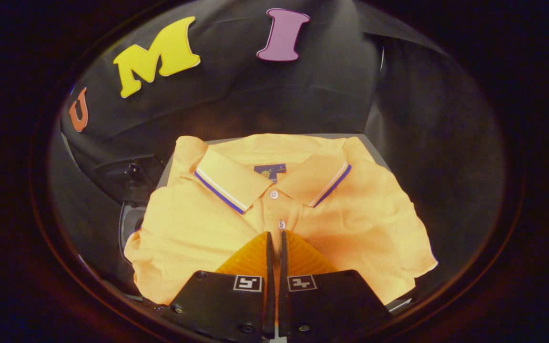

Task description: Put the clothes into the washing machine and then close the washing machine lid.

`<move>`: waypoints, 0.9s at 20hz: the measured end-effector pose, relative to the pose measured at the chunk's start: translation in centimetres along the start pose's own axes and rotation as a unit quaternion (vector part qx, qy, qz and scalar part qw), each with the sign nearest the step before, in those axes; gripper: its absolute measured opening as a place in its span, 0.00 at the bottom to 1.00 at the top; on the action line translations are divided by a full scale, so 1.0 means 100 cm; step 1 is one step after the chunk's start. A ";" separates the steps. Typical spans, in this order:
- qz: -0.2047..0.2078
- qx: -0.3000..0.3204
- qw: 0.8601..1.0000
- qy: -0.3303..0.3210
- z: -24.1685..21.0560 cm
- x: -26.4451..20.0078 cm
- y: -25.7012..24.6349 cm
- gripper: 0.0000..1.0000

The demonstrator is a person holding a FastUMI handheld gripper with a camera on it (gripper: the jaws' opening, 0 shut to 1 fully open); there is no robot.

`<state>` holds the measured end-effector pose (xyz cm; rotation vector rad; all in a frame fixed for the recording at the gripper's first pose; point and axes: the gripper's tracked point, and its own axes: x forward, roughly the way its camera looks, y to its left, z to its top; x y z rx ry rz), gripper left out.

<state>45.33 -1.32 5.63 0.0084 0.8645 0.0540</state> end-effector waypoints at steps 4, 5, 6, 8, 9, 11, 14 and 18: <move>0.003 0.021 1.000 0.015 0.002 -0.003 0.000 0.06; -0.001 0.021 1.000 0.013 0.005 -0.004 0.000 0.06; -0.004 0.022 1.000 0.010 0.005 -0.006 0.000 0.06; -0.009 0.023 1.000 0.002 0.009 -0.015 0.002 0.06; -0.010 0.020 1.000 -0.004 0.013 -0.020 0.003 0.06; -0.005 0.014 1.000 -0.012 0.018 -0.029 0.007 0.05; 0.007 0.015 1.000 -0.026 0.030 -0.042 0.015 0.05; 0.025 0.019 0.999 -0.043 0.049 -0.064 0.027 0.05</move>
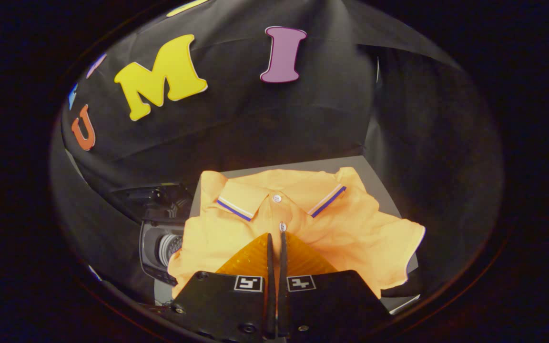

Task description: Put the clothes into the washing machine and then close the washing machine lid.

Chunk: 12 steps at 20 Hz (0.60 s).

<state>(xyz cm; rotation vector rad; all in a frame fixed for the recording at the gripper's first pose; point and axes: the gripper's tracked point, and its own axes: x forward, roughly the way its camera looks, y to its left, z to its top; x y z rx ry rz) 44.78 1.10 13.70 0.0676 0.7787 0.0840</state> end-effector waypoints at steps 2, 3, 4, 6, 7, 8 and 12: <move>0.011 -0.001 1.000 -0.011 0.009 -0.011 0.015 0.05; 0.014 -0.006 1.000 -0.015 0.013 -0.016 0.022 0.05; 0.015 -0.012 1.000 -0.020 0.018 -0.019 0.027 0.05; 0.021 -0.022 0.999 -0.025 0.025 -0.025 0.041 0.06; 0.024 -0.027 0.999 -0.026 0.027 -0.026 0.049 0.05; 0.027 -0.031 0.999 -0.028 0.028 -0.027 0.056 0.05; 0.045 -0.050 0.997 -0.032 0.035 -0.033 0.086 0.06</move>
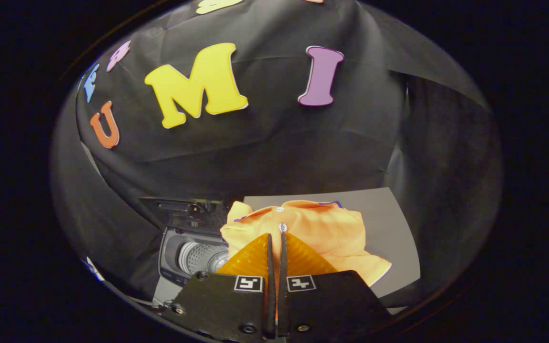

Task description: Put the clothes into the washing machine and then close the washing machine lid.

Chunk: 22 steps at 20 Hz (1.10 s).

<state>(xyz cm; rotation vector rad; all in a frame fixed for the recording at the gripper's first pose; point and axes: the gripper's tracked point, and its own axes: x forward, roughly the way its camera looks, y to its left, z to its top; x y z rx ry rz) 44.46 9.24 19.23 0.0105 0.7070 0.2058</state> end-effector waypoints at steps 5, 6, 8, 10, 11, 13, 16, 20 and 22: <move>0.029 -0.021 0.999 0.004 0.003 0.013 0.055 0.05; 0.031 -0.026 0.999 0.004 0.004 0.016 0.063 0.05; 0.040 -0.033 0.999 0.008 0.004 0.022 0.083 0.05; 0.049 -0.041 0.998 0.012 0.004 0.028 0.102 0.05; 0.053 -0.046 0.997 0.014 0.004 0.031 0.113 0.05; 0.062 -0.058 0.996 0.016 0.004 0.035 0.134 0.05; 0.073 -0.073 0.995 0.018 0.004 0.043 0.160 0.05; 0.089 -0.080 0.992 0.025 0.002 0.052 0.188 0.05; 0.095 -0.084 0.992 0.027 0.002 0.058 0.197 0.05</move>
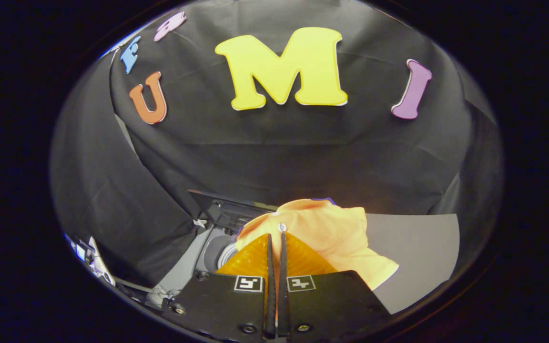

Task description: Put the clothes into the washing machine and then close the washing machine lid.

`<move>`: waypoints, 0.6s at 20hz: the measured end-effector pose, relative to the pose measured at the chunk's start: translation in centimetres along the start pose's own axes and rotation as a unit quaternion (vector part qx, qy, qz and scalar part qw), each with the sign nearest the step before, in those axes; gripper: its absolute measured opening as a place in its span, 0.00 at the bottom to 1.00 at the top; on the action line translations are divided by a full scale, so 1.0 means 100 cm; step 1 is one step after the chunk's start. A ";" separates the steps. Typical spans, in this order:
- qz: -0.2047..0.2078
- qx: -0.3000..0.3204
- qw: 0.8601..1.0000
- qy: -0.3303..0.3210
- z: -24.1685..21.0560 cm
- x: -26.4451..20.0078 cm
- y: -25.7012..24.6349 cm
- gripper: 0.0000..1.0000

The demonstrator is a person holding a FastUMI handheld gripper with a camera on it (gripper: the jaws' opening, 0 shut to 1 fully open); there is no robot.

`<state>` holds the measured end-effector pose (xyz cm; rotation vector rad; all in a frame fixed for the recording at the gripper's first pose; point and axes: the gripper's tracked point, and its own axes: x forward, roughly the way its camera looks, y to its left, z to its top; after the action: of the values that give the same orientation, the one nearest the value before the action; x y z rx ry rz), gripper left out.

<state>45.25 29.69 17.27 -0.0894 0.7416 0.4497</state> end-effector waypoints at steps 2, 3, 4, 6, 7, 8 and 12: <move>0.006 -0.004 1.000 0.002 0.002 0.006 0.007 0.05; 0.008 -0.003 1.000 0.002 0.003 0.007 0.011 0.05; 0.012 -0.003 1.000 0.003 0.004 0.008 0.014 0.05; 0.018 -0.006 1.000 0.003 0.005 0.014 0.019 0.05; 0.020 -0.007 1.000 0.003 0.007 0.017 0.022 0.05; 0.023 -0.007 1.000 0.003 0.008 0.019 0.025 0.05; 0.032 -0.007 0.999 0.004 0.008 0.025 0.037 0.05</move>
<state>45.83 34.12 16.50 -0.0801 0.7502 0.5151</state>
